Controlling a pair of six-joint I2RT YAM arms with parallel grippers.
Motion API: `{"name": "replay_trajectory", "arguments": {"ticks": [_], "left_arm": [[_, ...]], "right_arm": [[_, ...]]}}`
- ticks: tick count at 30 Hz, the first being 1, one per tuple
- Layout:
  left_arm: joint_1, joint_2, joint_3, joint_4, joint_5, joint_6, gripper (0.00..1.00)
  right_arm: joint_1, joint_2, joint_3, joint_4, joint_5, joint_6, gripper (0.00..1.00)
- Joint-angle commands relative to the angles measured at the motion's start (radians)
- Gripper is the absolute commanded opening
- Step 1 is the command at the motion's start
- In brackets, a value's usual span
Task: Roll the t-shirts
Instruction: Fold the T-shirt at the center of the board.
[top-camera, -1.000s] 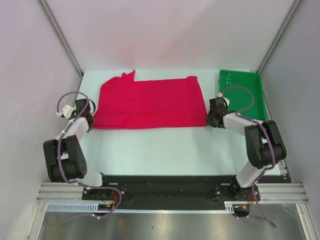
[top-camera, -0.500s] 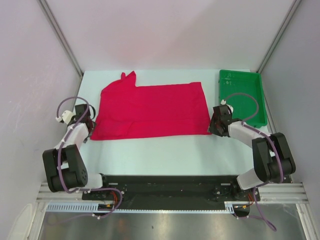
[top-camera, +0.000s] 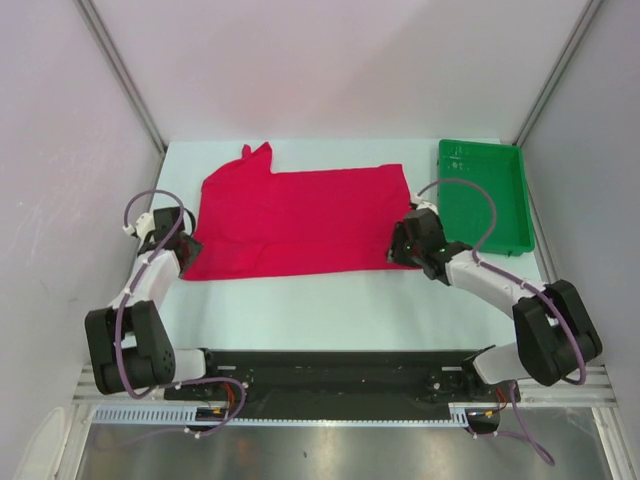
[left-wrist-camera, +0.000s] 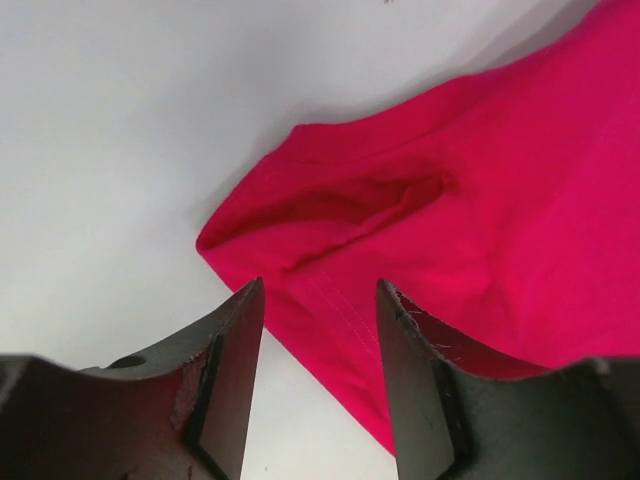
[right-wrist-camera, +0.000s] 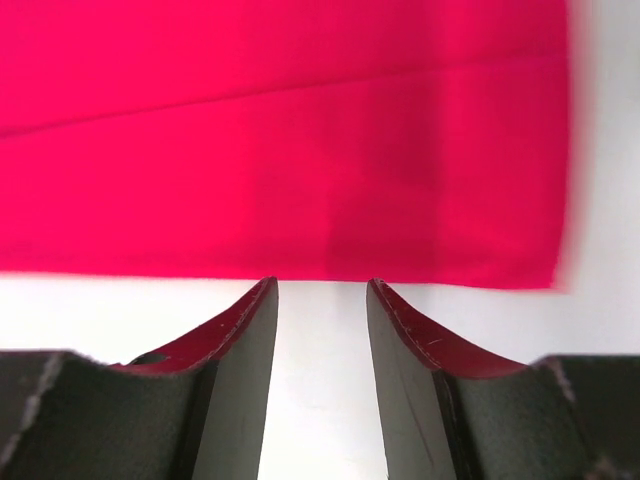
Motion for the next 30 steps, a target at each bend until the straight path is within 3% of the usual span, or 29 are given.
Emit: {"name": "replay_trajectory", "arguments": {"ticks": [1, 6, 13, 20, 30], "left_arm": [[-0.012, 0.07, -0.005, 0.05, 0.053, 0.026, 0.5], [-0.011, 0.112, -0.027, 0.09, 0.043, 0.029, 0.47], [-0.013, 0.17, -0.008, 0.133, 0.048, 0.028, 0.37], [-0.015, 0.198, 0.015, 0.142, 0.046, 0.023, 0.27], [-0.025, 0.19, 0.047, 0.136, 0.054, 0.031, 0.1]], "right_arm": [[0.122, 0.058, 0.07, 0.264, -0.085, -0.002, 0.47], [0.265, 0.172, 0.136, 0.454, -0.139, -0.012, 0.47], [0.358, 0.402, 0.232, 0.758, -0.219, 0.016, 0.47], [0.438, 0.64, 0.395, 0.849, -0.278, 0.063, 0.48], [0.492, 0.818, 0.538, 0.881, -0.294, 0.142, 0.48]]}}
